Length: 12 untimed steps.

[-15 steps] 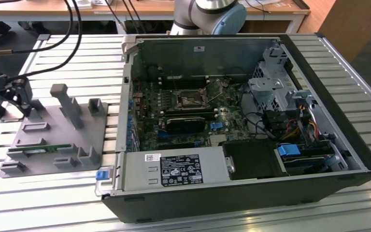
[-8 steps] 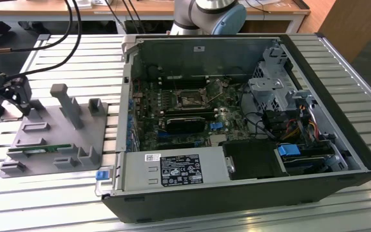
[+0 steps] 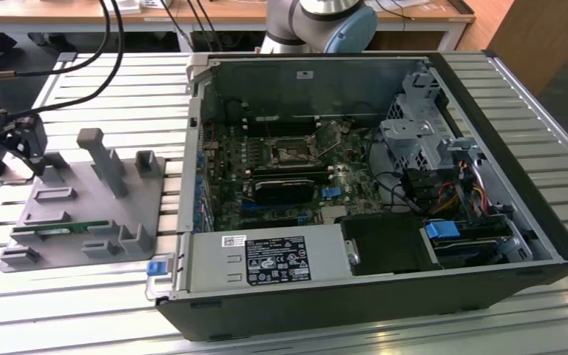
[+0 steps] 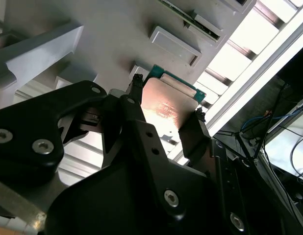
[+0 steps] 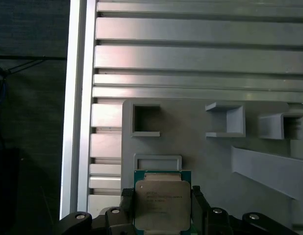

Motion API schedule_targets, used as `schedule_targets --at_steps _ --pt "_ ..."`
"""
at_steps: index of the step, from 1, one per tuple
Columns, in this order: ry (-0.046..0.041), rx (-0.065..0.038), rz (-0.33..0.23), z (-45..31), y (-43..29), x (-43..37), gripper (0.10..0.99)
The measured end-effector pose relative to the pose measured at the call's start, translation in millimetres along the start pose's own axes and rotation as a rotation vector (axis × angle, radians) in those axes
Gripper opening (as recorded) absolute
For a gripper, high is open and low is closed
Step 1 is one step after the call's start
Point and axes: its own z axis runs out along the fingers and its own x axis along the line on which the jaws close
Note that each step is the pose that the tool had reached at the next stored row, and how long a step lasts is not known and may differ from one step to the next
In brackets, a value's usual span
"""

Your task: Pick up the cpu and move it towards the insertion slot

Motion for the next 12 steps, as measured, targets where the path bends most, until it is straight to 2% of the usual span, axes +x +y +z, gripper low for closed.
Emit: schedule_targets --at_steps 12 --pt "-0.0003 0.000 0.000 -9.2 0.6 0.0 0.545"
